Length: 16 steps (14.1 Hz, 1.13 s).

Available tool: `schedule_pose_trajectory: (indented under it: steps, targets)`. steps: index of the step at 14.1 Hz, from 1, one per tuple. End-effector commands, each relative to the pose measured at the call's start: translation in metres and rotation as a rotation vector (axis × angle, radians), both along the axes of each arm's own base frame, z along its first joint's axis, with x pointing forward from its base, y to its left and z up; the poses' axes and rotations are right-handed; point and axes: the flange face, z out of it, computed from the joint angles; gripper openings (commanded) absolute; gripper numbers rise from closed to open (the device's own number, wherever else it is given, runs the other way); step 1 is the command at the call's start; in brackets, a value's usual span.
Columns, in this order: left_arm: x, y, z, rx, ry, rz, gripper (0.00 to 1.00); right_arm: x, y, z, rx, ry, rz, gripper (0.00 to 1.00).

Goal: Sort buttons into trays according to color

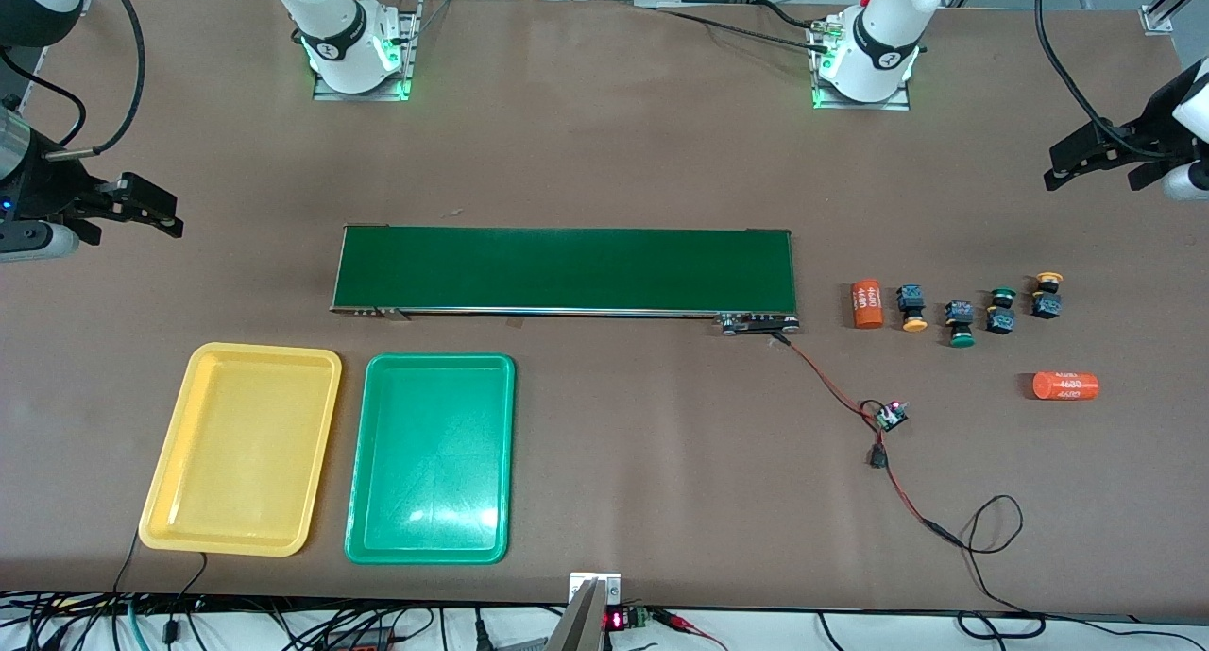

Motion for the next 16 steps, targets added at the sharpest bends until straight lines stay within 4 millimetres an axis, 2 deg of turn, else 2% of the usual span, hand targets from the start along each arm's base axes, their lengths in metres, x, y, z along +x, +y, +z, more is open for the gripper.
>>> schedule_pose_trajectory:
  steps: [1, 6, 8, 11, 13, 16]
  targets:
    - [-0.004, 0.003, 0.006, 0.015, -0.005, -0.018, 1.0, 0.003, -0.002, 0.004, 0.013, -0.008, -0.012, 1.0]
    - [-0.001, 0.002, 0.008, 0.003, -0.015, -0.017, 1.0, 0.003, -0.001, 0.004, 0.013, -0.008, -0.01, 1.0]
    - [0.008, -0.008, -0.01, 0.01, 0.027, -0.036, 1.0, 0.003, -0.002, 0.004, 0.013, -0.01, -0.012, 1.0]
    - [0.03, -0.034, -0.058, 0.008, 0.114, -0.082, 1.0, 0.003, -0.002, 0.004, 0.013, -0.01, -0.012, 1.0]
    - [0.043, -0.049, -0.104, 0.01, 0.21, -0.1, 1.0, 0.003, -0.001, 0.004, 0.015, -0.01, -0.01, 1.0]
    - [0.059, -0.057, -0.159, 0.016, 0.302, -0.121, 1.0, 0.003, -0.001, 0.004, 0.015, -0.01, -0.01, 1.0]
